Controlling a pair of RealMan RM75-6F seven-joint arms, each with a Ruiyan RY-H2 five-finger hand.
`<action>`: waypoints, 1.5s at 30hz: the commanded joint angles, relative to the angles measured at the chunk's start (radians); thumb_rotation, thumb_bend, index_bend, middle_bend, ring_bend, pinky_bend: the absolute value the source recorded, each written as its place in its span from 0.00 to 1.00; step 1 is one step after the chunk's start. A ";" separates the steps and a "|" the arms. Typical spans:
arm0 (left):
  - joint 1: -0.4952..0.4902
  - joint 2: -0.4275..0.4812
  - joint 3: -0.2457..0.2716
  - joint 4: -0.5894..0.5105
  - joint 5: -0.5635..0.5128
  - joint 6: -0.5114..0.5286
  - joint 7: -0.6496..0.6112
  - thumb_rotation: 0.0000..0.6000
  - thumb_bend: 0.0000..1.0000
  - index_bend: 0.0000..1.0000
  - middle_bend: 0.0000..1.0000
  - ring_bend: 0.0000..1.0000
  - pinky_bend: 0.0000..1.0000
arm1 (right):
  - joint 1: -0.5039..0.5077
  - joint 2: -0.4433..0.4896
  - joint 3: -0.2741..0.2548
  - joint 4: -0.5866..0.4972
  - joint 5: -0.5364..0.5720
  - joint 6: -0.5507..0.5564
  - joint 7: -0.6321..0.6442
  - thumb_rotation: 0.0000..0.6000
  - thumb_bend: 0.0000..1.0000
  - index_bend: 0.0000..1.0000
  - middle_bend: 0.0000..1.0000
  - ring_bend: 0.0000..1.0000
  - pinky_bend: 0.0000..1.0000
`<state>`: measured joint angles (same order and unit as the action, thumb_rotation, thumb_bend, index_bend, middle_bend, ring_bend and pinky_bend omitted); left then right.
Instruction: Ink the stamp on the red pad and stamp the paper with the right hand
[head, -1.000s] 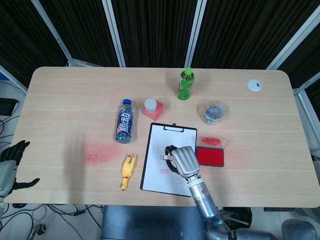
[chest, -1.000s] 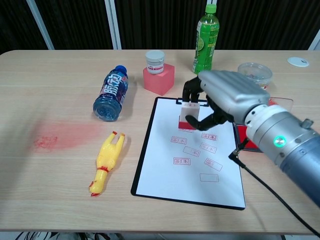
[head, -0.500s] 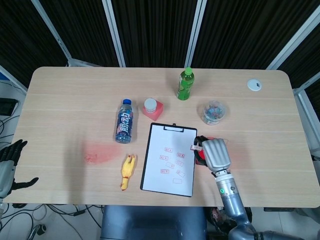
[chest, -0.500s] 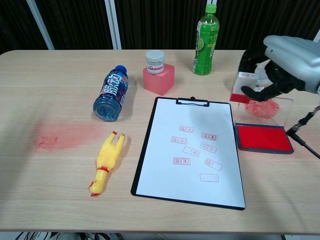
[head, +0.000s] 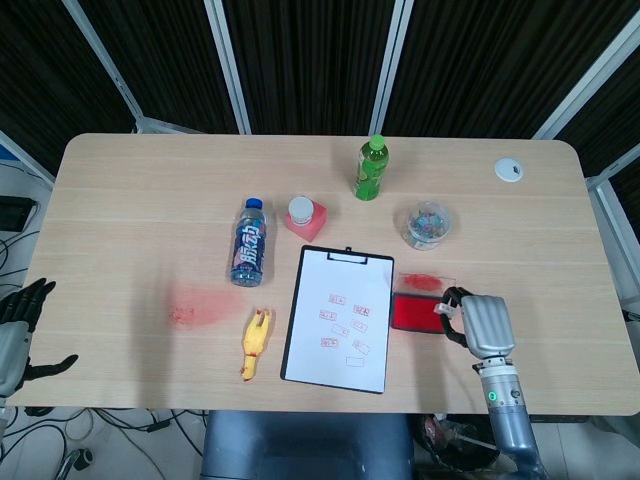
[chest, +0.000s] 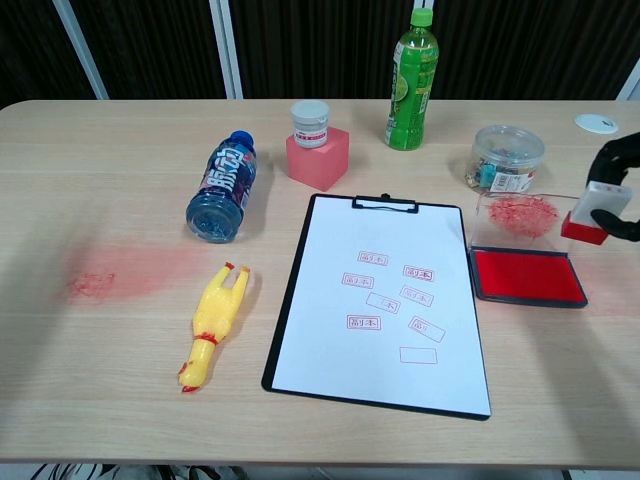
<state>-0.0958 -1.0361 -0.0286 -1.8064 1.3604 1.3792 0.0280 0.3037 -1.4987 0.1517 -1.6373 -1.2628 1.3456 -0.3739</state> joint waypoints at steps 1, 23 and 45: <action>-0.001 0.002 0.002 0.001 0.005 -0.001 -0.001 1.00 0.00 0.00 0.00 0.00 0.00 | -0.021 -0.011 -0.020 0.046 0.009 0.002 0.033 1.00 0.58 0.90 0.74 0.79 0.79; 0.010 -0.008 0.011 0.012 0.043 0.030 0.041 1.00 0.00 0.00 0.00 0.00 0.00 | -0.066 -0.082 -0.021 0.281 0.063 -0.041 0.175 1.00 0.51 0.89 0.69 0.74 0.73; 0.010 -0.007 0.012 0.014 0.044 0.025 0.045 1.00 0.00 0.00 0.00 0.00 0.00 | -0.073 -0.125 -0.024 0.336 0.064 -0.068 0.172 1.00 0.47 0.86 0.67 0.68 0.73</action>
<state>-0.0857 -1.0427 -0.0168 -1.7924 1.4046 1.4047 0.0734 0.2305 -1.6234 0.1278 -1.3014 -1.1995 1.2778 -0.2013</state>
